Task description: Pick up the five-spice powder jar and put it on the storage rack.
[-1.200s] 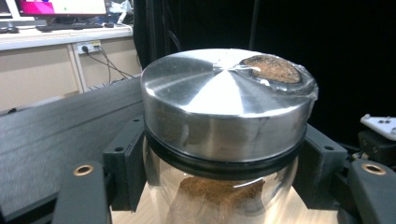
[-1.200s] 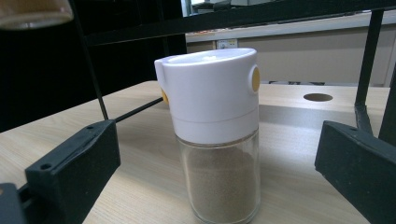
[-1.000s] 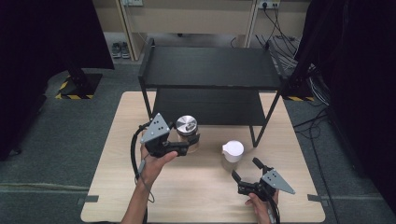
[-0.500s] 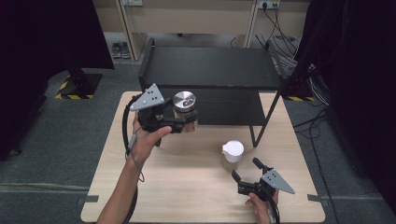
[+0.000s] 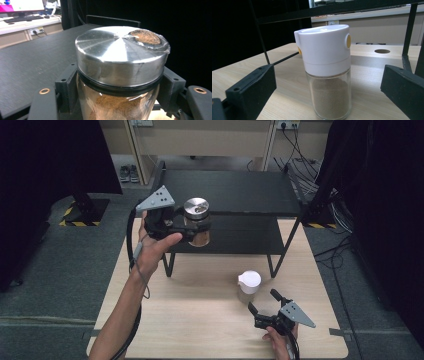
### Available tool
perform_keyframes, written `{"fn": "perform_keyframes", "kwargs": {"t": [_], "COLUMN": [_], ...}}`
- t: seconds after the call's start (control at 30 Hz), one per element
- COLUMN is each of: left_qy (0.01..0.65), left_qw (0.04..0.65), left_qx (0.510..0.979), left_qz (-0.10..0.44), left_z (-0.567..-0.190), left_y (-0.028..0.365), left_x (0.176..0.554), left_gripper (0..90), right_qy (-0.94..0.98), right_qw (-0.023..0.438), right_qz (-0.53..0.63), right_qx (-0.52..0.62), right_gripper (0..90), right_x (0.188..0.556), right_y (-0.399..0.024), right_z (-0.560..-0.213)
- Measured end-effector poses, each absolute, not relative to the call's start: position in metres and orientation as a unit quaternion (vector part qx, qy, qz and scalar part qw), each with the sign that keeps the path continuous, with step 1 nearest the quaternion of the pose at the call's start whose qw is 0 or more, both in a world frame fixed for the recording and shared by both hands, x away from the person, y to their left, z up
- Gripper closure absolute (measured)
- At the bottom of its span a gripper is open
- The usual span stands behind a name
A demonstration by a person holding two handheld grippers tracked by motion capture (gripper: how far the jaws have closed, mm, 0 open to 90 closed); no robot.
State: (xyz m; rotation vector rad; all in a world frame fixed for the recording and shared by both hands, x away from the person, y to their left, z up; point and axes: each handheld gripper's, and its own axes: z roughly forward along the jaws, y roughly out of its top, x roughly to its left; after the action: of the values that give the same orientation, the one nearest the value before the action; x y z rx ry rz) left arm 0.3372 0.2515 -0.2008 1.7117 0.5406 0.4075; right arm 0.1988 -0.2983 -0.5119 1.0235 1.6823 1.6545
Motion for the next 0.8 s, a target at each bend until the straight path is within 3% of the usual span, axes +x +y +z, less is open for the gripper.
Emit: {"fn": "perform_keyframes", "kwargs": {"t": [0.37,0.8], "left_qy": [0.241,0.303], "left_qw": [0.600,0.580], "left_qx": [0.738,0.718], "left_qz": [0.194,0.237], "left_z": [-0.171,-0.156], "left_y": [0.246,0.226], "left_x": [0.348,0.362], "left_gripper": [30.8,30.9], "right_qy": [0.629,0.628], "right_qw": [0.281,0.281], "right_qz": [0.616,0.617], "right_qx": [0.382,0.382], "right_gripper": [0.4,0.4], "right_x": [0.199,0.199], "right_y": [-0.298,-0.299], "right_z": [-0.512,-0.512]}}
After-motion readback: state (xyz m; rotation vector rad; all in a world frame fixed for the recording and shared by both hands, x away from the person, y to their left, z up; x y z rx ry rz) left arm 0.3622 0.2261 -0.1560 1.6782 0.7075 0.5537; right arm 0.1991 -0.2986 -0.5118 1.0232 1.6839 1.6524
